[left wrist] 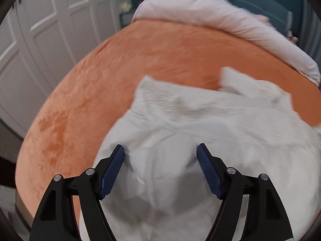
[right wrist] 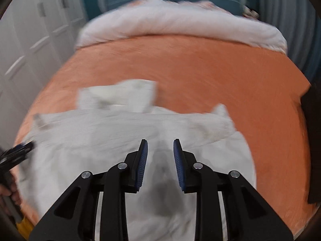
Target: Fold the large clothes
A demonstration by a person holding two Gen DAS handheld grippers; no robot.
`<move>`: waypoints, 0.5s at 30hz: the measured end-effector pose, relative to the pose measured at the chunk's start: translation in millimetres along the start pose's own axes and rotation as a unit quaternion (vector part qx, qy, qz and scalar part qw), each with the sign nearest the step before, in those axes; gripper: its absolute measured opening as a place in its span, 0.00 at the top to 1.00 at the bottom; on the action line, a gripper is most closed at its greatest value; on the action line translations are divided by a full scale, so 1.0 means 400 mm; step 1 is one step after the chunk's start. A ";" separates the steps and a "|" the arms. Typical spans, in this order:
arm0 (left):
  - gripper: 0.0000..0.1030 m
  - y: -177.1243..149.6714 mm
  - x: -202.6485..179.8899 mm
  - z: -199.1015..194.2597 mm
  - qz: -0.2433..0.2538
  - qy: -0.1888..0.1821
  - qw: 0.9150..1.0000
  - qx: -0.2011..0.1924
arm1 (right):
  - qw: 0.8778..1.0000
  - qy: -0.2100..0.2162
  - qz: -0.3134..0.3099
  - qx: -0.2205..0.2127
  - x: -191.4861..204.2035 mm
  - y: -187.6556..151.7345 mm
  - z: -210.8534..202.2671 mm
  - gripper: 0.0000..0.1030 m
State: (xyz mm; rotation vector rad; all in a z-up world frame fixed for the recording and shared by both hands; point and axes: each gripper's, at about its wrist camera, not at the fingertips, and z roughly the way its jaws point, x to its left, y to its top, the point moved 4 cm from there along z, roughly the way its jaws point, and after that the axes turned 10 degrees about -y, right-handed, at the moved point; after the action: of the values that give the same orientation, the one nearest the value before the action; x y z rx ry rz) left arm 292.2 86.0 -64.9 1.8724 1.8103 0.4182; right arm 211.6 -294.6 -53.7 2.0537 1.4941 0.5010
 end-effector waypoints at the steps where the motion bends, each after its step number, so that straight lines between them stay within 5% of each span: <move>1: 0.27 0.004 0.020 0.016 -0.007 -0.003 1.000 -0.002 | 1.000 -0.015 0.018 0.012 -0.036 0.000 0.041 0.75; 3: 0.21 0.001 0.034 0.042 0.001 -0.007 1.000 -0.003 | 0.998 -0.037 0.034 0.030 -0.084 -0.013 0.098 0.76; 5: 0.14 -0.013 0.040 0.075 0.007 -0.009 1.000 0.001 | 0.998 -0.016 0.040 0.044 -0.118 -0.054 0.158 0.76; 10: 0.05 -0.038 0.078 0.144 -0.044 -0.045 0.998 0.000 | 0.999 -0.042 -0.005 0.022 -0.065 -0.075 0.194 0.75; 13: 0.08 -0.030 0.062 0.119 -0.034 -0.033 0.999 -0.001 | 0.999 -0.039 -0.002 0.037 -0.069 -0.049 0.190 0.75; 15: 0.21 -0.015 0.044 0.070 -0.035 -0.029 0.999 -0.008 | 0.999 -0.020 0.022 0.029 -0.073 -0.020 0.139 0.72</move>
State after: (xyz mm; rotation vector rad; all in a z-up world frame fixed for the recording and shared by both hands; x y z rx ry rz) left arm 303.6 99.4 -93.5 1.7858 1.8230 0.3502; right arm 229.1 -332.2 -101.6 2.1325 1.4603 0.4358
